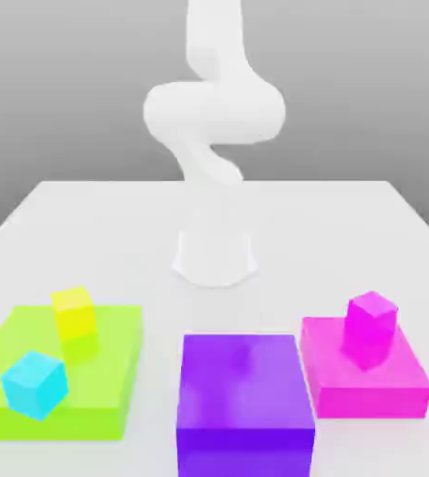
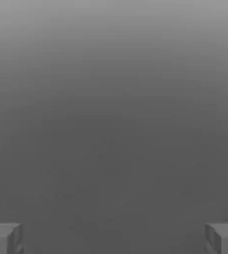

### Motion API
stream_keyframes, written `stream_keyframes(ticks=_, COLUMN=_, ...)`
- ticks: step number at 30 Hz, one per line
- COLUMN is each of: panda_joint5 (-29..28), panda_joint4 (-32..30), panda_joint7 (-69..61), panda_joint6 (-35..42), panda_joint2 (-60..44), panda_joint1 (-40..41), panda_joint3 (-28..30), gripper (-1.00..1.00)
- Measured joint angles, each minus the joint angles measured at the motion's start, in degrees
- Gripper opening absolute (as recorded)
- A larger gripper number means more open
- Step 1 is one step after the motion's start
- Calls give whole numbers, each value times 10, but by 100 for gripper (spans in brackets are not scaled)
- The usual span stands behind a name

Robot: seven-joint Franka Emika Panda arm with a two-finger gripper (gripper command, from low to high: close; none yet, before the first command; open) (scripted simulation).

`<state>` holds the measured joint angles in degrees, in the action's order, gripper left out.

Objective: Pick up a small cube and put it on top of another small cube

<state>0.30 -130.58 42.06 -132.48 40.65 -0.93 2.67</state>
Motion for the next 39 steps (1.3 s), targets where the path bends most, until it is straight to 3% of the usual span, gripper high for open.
stream_keyframes(ticks=8, panda_joint5=28, panda_joint4=39, panda_joint7=-136, panda_joint6=-24, panda_joint2=-166, panda_joint1=-28, panda_joint3=93, gripper=0)
stream_keyframes(ticks=18, panda_joint5=115, panda_joint4=87, panda_joint7=-339, panda_joint6=-49, panda_joint2=-377, panda_joint1=-20, panda_joint3=180, gripper=0)
stream_keyframes(ticks=26, panda_joint5=175, panda_joint4=125, panda_joint7=-495, panda_joint6=-69, panda_joint2=-546, panda_joint1=41, panda_joint3=186, gripper=0)
stream_keyframes(ticks=38, panda_joint5=201, panda_joint4=182, panda_joint7=-649, panda_joint6=-145, panda_joint2=-782, panda_joint1=143, panda_joint3=154, gripper=0)
stream_keyframes(ticks=39, panda_joint5=207, panda_joint4=187, panda_joint7=-653, panda_joint6=-156, panda_joint2=-798, panda_joint1=149, panda_joint3=147, gripper=-100)
